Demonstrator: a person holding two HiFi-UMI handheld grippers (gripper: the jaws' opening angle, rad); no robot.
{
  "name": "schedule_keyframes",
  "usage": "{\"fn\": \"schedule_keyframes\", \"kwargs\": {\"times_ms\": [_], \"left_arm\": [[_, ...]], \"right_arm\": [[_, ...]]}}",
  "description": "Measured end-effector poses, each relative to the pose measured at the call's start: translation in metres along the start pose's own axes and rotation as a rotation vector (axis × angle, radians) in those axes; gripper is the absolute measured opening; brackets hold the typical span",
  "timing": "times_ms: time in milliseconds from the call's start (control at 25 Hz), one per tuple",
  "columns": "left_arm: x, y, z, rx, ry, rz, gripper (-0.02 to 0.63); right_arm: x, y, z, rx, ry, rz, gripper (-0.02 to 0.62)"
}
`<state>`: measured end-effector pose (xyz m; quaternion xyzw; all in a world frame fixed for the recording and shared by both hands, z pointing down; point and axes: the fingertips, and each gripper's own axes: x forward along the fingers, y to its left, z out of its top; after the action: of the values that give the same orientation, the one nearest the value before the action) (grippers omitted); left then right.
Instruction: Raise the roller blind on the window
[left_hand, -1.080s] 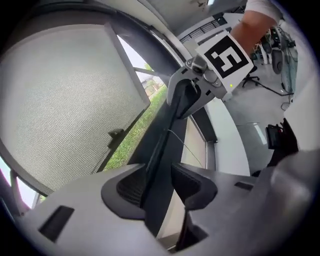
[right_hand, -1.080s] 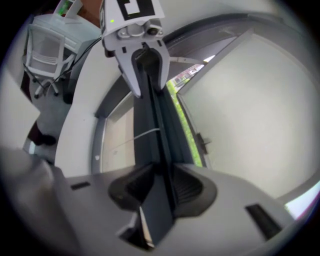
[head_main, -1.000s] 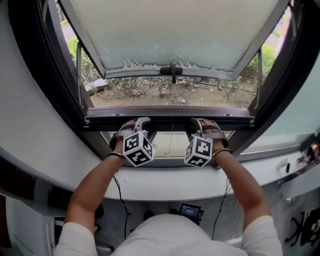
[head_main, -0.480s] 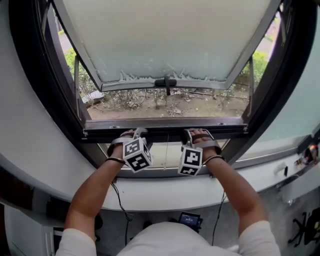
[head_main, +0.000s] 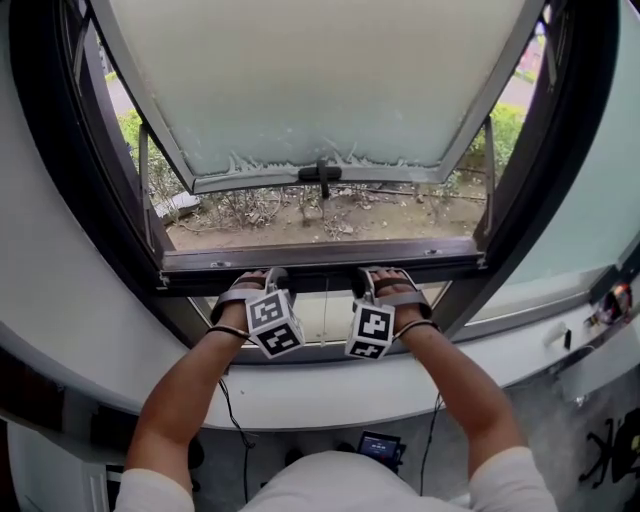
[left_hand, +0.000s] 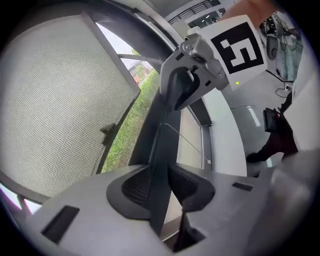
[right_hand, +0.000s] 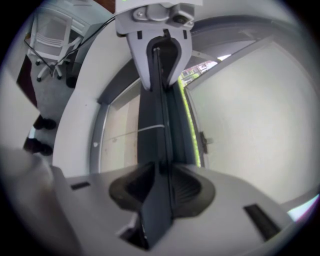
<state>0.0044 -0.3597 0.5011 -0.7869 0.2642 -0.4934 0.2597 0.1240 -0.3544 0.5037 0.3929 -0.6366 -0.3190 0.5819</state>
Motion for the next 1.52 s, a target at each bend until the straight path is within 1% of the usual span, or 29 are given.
{"fn": "schedule_keyframes", "kwargs": {"times_ms": [120, 520, 760, 960, 1120, 1400, 1520], "left_arm": [[0.0, -0.002, -0.001, 0.017, 0.011, 0.004, 0.121], [0.0, -0.004, 0.001, 0.024, 0.01, 0.021, 0.121], [-0.001, -0.002, 0.001, -0.049, -0.023, -0.01, 0.121], [-0.002, -0.002, 0.001, -0.04, -0.032, -0.019, 0.121], [-0.004, 0.001, 0.002, -0.036, -0.031, -0.022, 0.121], [-0.011, 0.004, 0.006, -0.028, -0.037, -0.027, 0.121], [-0.016, 0.008, 0.008, -0.023, -0.049, -0.018, 0.121]], "right_arm": [[0.0, 0.002, 0.001, 0.005, 0.008, 0.0, 0.112], [-0.001, 0.002, -0.001, 0.049, 0.013, 0.006, 0.111], [-0.001, 0.0, 0.0, 0.064, 0.016, 0.033, 0.112], [-0.002, -0.001, 0.001, 0.069, -0.004, 0.041, 0.111], [-0.003, -0.006, 0.001, 0.07, -0.021, 0.027, 0.112], [-0.008, -0.011, 0.002, 0.071, -0.032, 0.035, 0.11], [-0.012, -0.015, 0.003, 0.081, -0.04, 0.029, 0.11]]}}
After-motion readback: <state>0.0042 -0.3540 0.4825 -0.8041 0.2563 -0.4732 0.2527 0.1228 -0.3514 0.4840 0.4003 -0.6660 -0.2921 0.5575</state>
